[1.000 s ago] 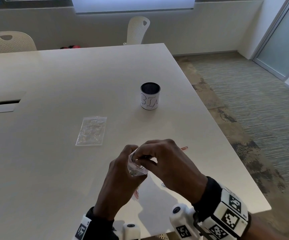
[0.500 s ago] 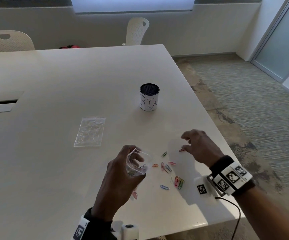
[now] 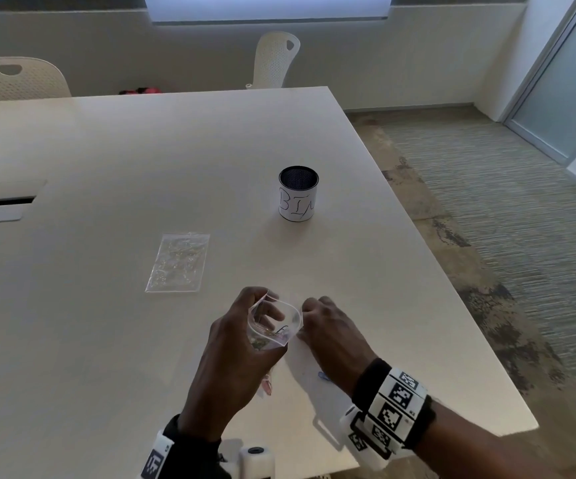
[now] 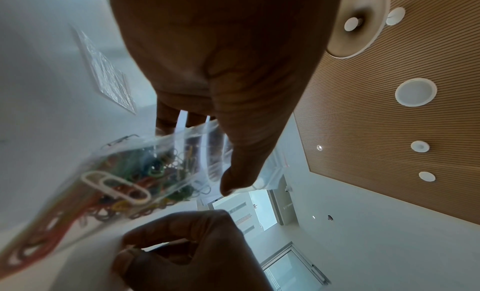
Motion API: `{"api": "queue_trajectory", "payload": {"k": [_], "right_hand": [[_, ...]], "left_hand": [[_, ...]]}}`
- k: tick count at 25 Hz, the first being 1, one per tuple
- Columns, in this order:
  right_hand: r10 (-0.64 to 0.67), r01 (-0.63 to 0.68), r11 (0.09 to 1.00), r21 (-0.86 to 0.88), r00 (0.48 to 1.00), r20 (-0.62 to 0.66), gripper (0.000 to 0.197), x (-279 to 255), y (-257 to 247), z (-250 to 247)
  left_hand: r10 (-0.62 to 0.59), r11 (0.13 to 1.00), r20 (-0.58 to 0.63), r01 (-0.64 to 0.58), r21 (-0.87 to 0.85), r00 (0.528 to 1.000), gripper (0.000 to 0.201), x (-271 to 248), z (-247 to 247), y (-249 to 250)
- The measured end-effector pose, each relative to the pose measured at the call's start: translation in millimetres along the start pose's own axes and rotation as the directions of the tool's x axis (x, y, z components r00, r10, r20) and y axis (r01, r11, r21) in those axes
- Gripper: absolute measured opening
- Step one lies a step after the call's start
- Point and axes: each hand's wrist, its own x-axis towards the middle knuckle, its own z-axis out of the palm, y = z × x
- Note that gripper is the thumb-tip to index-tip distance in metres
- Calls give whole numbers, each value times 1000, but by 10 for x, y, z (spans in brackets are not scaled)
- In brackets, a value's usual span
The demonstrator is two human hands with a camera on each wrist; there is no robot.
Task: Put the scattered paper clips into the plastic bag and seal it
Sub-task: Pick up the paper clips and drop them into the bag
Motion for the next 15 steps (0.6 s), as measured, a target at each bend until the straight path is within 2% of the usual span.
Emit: {"api": "queue_trajectory", "payload": {"k": [6, 8, 12, 15], "right_hand": [[-4, 7, 998, -62, 999, 52, 19, 21, 27, -63], [0, 2, 998, -58, 999, 33, 17, 14, 15, -112], [62, -62, 998, -5, 998, -34, 24, 42, 35, -166], [60, -59, 998, -23, 998, 25, 22, 30, 13, -231]], "left_hand": [[3, 1000, -8, -3, -17, 1000, 44, -18, -28, 24], [-4, 1000, -9, 4, -19, 1000, 44, -20, -36, 27], [-11, 1000, -3, 11, -18, 1000, 44, -50, -40, 23], [-8, 1000, -5, 8, -20, 1000, 45, -76, -38, 16]]}}
